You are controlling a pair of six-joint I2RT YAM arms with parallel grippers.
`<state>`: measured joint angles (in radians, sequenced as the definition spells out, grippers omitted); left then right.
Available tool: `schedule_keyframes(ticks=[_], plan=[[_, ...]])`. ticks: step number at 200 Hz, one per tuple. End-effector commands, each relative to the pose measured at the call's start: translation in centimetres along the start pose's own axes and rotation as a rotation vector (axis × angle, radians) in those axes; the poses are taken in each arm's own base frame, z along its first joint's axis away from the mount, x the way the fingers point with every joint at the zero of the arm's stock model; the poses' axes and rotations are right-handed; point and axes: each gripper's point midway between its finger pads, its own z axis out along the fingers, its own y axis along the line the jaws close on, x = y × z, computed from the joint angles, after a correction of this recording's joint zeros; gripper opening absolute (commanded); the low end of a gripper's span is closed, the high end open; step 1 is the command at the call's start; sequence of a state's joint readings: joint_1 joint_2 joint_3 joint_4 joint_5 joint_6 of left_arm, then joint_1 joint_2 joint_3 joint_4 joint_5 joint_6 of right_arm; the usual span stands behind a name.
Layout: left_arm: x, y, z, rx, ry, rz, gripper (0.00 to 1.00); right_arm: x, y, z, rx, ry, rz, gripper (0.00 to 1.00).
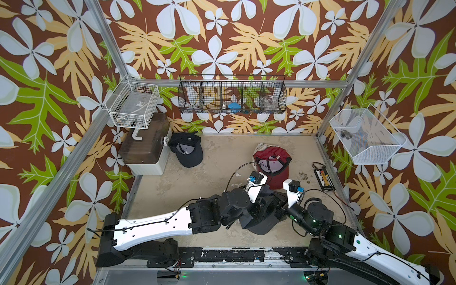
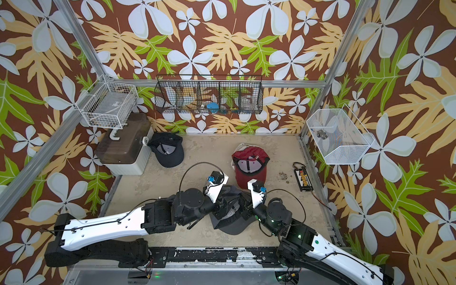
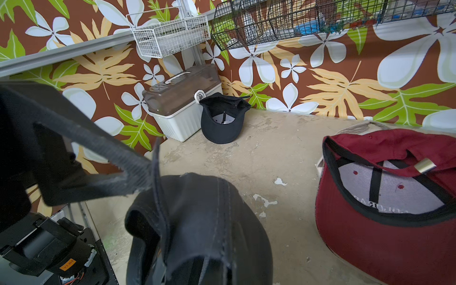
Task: Open the adjustable buckle of the baseball cap
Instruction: Open the adjustable buckle on the baseball cap.
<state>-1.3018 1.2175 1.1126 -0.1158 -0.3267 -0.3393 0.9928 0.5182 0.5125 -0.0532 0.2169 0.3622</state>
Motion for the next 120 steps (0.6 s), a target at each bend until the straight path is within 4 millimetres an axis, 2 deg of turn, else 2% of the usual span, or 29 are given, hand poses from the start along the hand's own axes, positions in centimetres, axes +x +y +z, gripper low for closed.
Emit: schedule_keyframes(ticks=[1,51,120], plan=[[-1.1,0.4,-0.1,-0.018,-0.044,-0.029,0.54,-1.2,0.4,0.0,-0.017,-0.047,0.020,0.00],[-1.2,0.5,0.6,-0.019,-0.041,-0.020,0.53,-1.3,0.7,0.0,-0.023,-0.044,0.015,0.00],[-1.2,0.8,1.1,-0.018,-0.037,-0.021,0.43,-1.3,0.8,0.2,-0.025,-0.040,0.011,0.00]])
